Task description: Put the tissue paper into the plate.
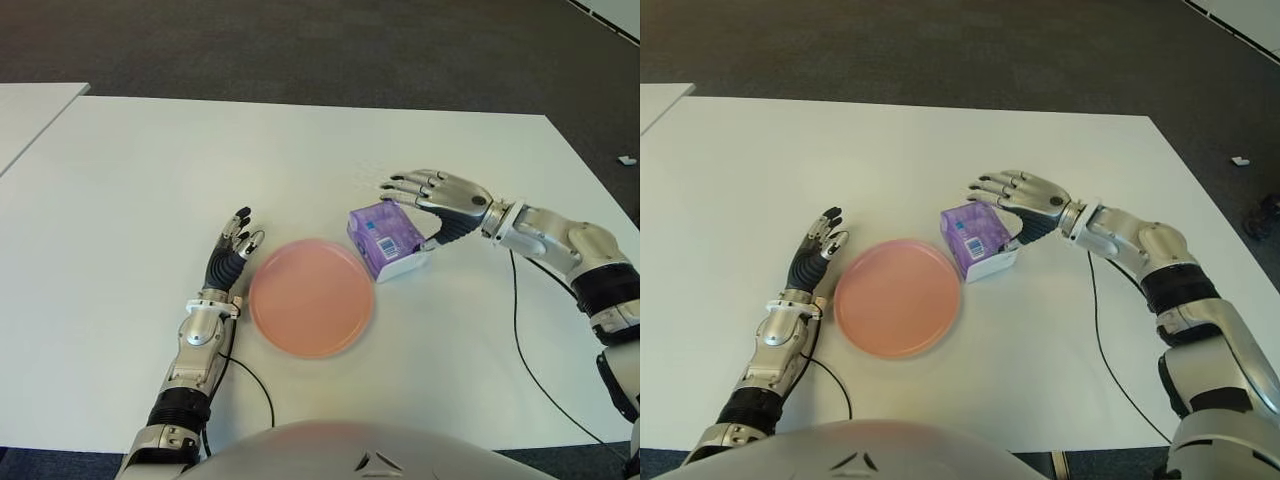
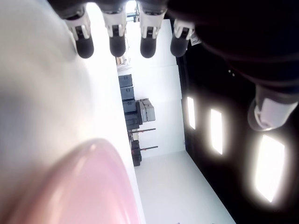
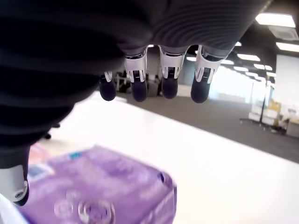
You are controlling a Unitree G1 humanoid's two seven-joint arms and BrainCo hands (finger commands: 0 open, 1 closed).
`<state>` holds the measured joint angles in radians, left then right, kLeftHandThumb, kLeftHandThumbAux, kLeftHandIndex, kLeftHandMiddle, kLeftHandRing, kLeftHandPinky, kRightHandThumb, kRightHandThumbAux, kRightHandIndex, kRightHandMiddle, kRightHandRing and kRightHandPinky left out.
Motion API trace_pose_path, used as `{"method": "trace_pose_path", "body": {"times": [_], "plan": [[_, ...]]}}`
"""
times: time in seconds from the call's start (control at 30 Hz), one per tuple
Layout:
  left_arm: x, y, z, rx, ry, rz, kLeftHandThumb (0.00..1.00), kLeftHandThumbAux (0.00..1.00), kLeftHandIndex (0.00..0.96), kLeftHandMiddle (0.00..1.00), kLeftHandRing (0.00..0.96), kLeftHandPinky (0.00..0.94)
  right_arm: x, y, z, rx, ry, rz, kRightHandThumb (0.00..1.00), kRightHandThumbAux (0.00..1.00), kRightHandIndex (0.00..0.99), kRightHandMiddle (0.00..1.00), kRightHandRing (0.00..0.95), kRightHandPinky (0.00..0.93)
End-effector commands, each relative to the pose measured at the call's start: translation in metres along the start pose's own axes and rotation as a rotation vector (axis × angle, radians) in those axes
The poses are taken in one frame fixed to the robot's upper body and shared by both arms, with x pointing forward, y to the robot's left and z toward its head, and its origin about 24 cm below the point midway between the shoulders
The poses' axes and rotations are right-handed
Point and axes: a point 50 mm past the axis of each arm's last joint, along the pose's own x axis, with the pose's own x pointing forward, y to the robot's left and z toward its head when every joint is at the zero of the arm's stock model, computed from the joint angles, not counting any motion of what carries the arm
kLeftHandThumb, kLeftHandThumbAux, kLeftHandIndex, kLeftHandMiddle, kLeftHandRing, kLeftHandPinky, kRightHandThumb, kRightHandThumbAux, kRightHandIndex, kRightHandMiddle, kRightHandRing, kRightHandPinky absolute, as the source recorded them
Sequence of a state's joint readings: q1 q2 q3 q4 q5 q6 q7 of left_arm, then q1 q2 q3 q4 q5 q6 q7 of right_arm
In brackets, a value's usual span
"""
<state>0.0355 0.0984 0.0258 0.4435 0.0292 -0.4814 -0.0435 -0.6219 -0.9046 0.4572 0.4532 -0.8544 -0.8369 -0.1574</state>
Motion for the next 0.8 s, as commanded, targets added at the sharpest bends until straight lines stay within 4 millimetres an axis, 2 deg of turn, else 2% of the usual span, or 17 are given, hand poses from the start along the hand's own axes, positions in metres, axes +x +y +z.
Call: {"method": "trace_pose_path", "body": {"times": [0.03,0.27,0.4,0.53,0.8], "plan": [[-0.02,0.0,-0.028,-0.017,0.154,-0.01,0.0,0.396,0.0,0.0,0.0,0.0,0.001,-0.002,0.01,0.019,-0.021,-0.022,0.184,0.526,0.013,0.0,0.0,0.0],[-0.021,0.0,-0.028,-0.01,0.154,-0.013,0.002,0.397,0.0,0.0,0.0,0.0,0.001,-0.01,0.011,0.017,-0.017,-0.072,0.206,0.513,0.005,0.0,0.0,0.0],[-0.023,0.0,-0.028,0.002,0.153,-0.011,0.001,0.403,0.0,0.0,0.0,0.0,0.006,-0.03,0.019,-0.011,-0.047,-0.136,0.213,0.508,0.002,0.0,0.0,0.0],[-0.024,0.0,-0.028,0.004,0.153,-0.01,0.0,0.406,0.0,0.0,0.0,0.0,-0.003,-0.051,0.029,-0.048,-0.066,-0.182,0.206,0.505,0.0,0.0,0.0,0.0],[-0.024,0.001,-0.027,0.02,0.142,-0.01,0.0,0.405,0.0,0.0,0.0,0.0,-0.01,-0.052,0.035,-0.042,-0.057,-0.206,0.196,0.491,0.005,0.0,0.0,0.0]]}}
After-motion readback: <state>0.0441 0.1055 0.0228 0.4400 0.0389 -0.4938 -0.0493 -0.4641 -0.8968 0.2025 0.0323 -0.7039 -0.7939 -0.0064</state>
